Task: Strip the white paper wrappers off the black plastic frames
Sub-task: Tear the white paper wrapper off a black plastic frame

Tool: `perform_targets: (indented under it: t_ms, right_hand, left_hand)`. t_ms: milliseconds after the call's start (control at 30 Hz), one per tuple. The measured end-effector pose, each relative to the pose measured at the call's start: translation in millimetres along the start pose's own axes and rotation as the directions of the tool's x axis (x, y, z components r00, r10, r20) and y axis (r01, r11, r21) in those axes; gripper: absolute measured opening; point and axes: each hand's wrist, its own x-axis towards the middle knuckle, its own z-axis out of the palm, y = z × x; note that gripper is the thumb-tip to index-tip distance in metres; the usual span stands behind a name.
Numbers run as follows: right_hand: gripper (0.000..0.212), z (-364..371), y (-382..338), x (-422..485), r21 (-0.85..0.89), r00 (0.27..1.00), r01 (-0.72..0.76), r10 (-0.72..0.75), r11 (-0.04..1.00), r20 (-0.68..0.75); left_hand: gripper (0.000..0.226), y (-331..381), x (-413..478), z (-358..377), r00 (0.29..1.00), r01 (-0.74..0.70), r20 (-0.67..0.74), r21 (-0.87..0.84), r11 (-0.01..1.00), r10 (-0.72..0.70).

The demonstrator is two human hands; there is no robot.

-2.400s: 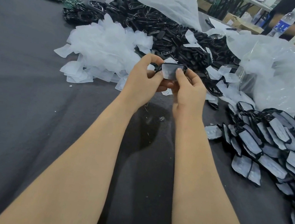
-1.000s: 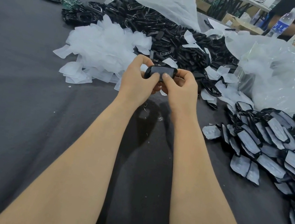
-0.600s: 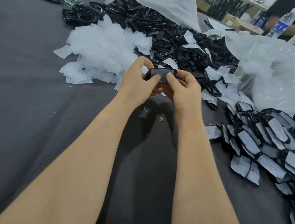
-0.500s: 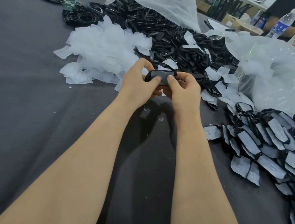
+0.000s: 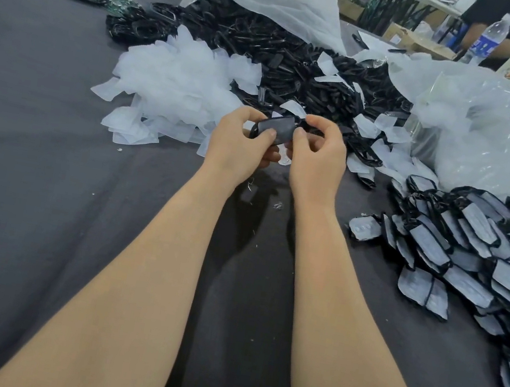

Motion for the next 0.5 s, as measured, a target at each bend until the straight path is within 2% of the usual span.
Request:
perform_targets:
  t_ms: [100, 167, 267, 367, 500]
  right_hand:
    - [0.007, 2.1, -3.0, -5.4, -0.090, 0.989, 0.124, -0.131, 0.988, -0.067]
    - [0.005, 3.8, -4.9, -7.1, -0.125, 0.986, 0.147, -0.156, 0.981, -0.062]
    - [0.005, 5.4, -6.0, -7.2, -0.101, 0.985, 0.135, -0.144, 0.986, -0.093]
    - [0.007, 6.7, -5.7, -7.8, -0.065, 0.983, 0.129, -0.136, 0.990, -0.121]
    - [0.008, 6.2, -4.4, -6.4, 0.028, 0.990, 0.079, -0.075, 0.996, -0.121]
  left_hand:
    - [0.010, 0.9, -3.0, 2.0, 0.998, -0.056, -0.020, 0.029, 0.998, 0.057]
    - [0.017, 2.2, -5.1, 3.6, 0.992, -0.118, -0.026, 0.074, 0.990, 0.120]
    - [0.024, 3.8, -7.1, 6.0, 0.979, -0.194, -0.029, 0.167, 0.967, 0.202]
    - [0.022, 3.6, -7.6, 7.7, 0.972, -0.222, -0.027, 0.220, 0.950, 0.233]
    - [0.025, 2.8, -7.9, 6.6, 0.975, -0.222, 0.007, 0.145, 0.964, 0.224]
